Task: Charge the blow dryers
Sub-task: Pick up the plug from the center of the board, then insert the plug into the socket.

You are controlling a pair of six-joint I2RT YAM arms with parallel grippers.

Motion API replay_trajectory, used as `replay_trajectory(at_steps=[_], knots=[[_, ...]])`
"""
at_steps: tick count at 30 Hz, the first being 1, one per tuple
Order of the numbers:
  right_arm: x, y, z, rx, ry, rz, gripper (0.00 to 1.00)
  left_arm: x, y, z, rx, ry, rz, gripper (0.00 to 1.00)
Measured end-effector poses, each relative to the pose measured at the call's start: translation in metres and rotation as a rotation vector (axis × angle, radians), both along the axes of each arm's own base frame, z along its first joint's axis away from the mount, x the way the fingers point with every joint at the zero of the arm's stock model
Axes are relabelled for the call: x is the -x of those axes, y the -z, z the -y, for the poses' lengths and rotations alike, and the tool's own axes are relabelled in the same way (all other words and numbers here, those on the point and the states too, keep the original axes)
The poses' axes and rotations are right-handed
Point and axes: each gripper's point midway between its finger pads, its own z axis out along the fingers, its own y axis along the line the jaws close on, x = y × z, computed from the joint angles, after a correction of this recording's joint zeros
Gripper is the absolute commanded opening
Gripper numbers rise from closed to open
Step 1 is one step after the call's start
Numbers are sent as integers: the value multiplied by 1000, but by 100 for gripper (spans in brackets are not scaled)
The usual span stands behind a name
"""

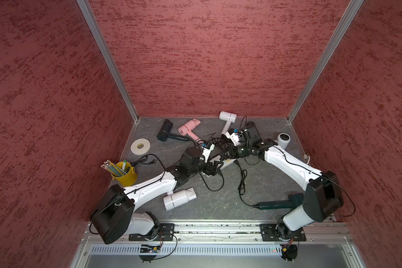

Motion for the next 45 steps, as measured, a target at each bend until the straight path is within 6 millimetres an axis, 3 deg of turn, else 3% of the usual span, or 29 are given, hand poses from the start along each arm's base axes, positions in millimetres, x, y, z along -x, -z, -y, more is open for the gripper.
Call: replay_trajectory(at_steps=[4, 11, 16, 22, 26, 45], knots=[[-6, 8, 9, 22, 73, 87, 0, -17, -2, -20, 46, -92, -35, 100], [-9, 27, 15, 72, 171, 242, 0, -38, 11, -53, 134, -204, -150, 100], [-13, 25, 6, 91, 186, 368, 0, -42, 15, -62, 158, -239, -183, 100], [-7, 20, -20, 128, 136, 516, 0, -50, 22, -79, 173, -302, -216, 100], [-7, 36, -33, 174, 117, 549, 0, -53, 26, -87, 182, -332, -233, 100], [-32, 82, -23, 323, 200, 597, 0, -56, 28, -111, 162, -452, -203, 100]])
